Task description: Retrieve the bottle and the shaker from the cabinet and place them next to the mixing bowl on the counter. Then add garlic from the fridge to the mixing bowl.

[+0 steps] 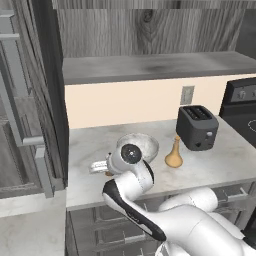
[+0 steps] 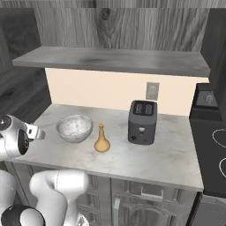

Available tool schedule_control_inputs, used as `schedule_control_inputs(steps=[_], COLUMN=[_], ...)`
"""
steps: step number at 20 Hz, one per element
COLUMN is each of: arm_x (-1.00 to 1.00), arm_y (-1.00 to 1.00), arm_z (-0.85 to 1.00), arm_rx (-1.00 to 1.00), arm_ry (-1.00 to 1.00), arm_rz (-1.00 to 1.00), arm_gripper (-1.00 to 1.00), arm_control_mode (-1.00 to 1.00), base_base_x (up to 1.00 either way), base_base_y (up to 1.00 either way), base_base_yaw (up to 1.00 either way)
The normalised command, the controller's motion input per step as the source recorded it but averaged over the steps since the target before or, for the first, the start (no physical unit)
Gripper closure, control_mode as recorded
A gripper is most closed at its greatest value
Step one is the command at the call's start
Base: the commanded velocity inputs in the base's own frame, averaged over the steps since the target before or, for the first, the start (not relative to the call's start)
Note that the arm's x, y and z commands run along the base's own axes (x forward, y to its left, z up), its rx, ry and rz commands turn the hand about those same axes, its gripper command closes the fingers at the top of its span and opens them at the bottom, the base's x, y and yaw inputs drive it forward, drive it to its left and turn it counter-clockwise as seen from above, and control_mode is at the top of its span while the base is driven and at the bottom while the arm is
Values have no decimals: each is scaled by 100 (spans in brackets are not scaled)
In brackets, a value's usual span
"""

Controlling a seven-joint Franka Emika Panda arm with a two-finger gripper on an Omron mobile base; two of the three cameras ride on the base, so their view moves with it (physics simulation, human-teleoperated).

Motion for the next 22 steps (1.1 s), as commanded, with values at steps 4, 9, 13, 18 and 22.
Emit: schedule_control_inputs(steps=[4, 9, 13, 18, 22], arm_x=[0, 21, 31, 12, 22], arm_y=[0, 0, 0, 3, 3], arm_z=[0, 0, 0, -8, -3], arm_rx=[-3, 0, 0, 0, 0], arm_ry=[-1, 0, 0, 0, 0], arm_rz=[-1, -14, -28, -36, -29], arm_gripper=[100, 100, 100, 100, 100], arm_control_mode=[-100, -100, -100, -100, -100], base_base_x=[0, 0, 0, 0, 0], base_base_y=[0, 0, 0, 0, 0], base_base_yaw=[0, 0, 0, 0, 0])
